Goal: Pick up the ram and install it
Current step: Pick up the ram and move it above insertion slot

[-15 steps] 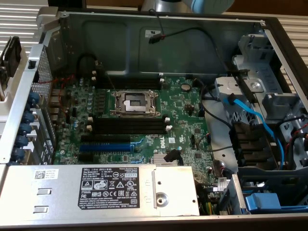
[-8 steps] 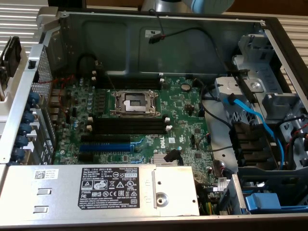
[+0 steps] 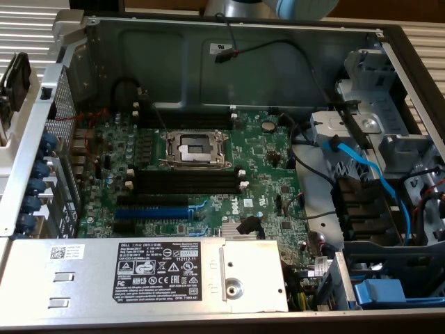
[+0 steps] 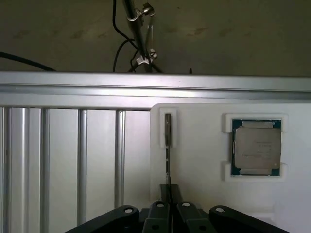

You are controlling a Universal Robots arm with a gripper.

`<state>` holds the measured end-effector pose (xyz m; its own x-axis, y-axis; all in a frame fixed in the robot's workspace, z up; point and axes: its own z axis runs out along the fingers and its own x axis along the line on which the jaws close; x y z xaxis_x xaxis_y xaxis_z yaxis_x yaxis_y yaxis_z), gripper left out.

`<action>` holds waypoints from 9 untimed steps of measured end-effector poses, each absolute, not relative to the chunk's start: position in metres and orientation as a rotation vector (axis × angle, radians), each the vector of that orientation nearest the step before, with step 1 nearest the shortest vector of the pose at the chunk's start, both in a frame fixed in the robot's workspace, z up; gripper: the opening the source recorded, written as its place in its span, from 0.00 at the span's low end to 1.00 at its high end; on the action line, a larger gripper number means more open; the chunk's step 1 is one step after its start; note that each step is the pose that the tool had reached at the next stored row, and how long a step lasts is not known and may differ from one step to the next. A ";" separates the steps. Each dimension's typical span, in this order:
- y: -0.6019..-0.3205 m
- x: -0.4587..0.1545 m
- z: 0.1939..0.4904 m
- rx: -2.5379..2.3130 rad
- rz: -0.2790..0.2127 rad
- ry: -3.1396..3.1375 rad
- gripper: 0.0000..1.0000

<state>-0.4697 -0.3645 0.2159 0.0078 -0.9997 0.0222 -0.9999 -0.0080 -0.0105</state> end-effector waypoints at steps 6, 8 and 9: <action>-0.363 -0.470 0.224 2.223 0.039 -2.205 0.12; -0.363 -0.470 0.230 2.223 0.039 -2.205 0.12; -0.363 -0.470 0.235 2.223 0.039 -2.205 0.12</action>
